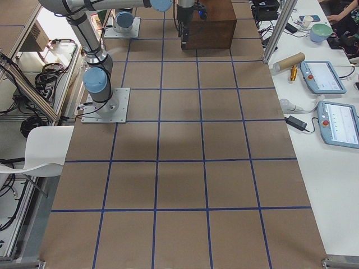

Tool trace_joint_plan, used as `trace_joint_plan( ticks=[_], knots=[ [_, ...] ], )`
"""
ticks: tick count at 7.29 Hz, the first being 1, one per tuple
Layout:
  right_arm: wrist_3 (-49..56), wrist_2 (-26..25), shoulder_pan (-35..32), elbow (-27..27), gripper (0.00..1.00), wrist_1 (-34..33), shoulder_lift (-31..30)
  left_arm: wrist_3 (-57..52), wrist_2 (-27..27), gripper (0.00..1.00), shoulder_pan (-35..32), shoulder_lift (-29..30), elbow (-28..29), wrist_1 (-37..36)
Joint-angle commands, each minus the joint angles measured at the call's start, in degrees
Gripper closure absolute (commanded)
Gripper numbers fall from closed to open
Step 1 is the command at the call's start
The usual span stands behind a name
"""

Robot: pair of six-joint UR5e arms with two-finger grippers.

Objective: Open drawer and put corn inside
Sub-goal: 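Lift the corn and carry it over the open drawer with the left gripper, then lower the corn into the drawer and open the left gripper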

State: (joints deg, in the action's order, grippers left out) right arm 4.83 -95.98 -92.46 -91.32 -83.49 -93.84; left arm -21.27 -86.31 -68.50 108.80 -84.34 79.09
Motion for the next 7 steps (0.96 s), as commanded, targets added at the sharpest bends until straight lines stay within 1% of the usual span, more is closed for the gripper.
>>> trace_joint_plan(
  ticks=[1, 2, 3, 4, 7],
  knots=[
    [0.0, 0.0, 0.0, 0.0, 0.0, 0.0, 0.1, 1.4, 0.8, 1.0, -1.2, 0.0, -1.7, -0.9],
    [0.0, 0.0, 0.0, 0.0, 0.0, 0.0, 0.1, 1.4, 0.7, 1.0, -1.1, 0.2, -1.7, -1.1],
    [0.0, -0.1, 0.0, 0.0, 0.0, 0.0, 0.1, 1.4, 0.7, 0.07, -1.1, 0.4, -1.8, -1.1],
    [0.0, -0.1, 0.0, 0.0, 0.0, 0.0, 0.1, 1.4, 0.8, 0.0, -1.0, 0.3, -1.7, -1.1],
    [0.0, -0.1, 0.0, 0.0, 0.0, 0.0, 0.1, 1.4, 0.8, 0.0, -1.0, 0.0, -1.7, -1.0]
  ],
)
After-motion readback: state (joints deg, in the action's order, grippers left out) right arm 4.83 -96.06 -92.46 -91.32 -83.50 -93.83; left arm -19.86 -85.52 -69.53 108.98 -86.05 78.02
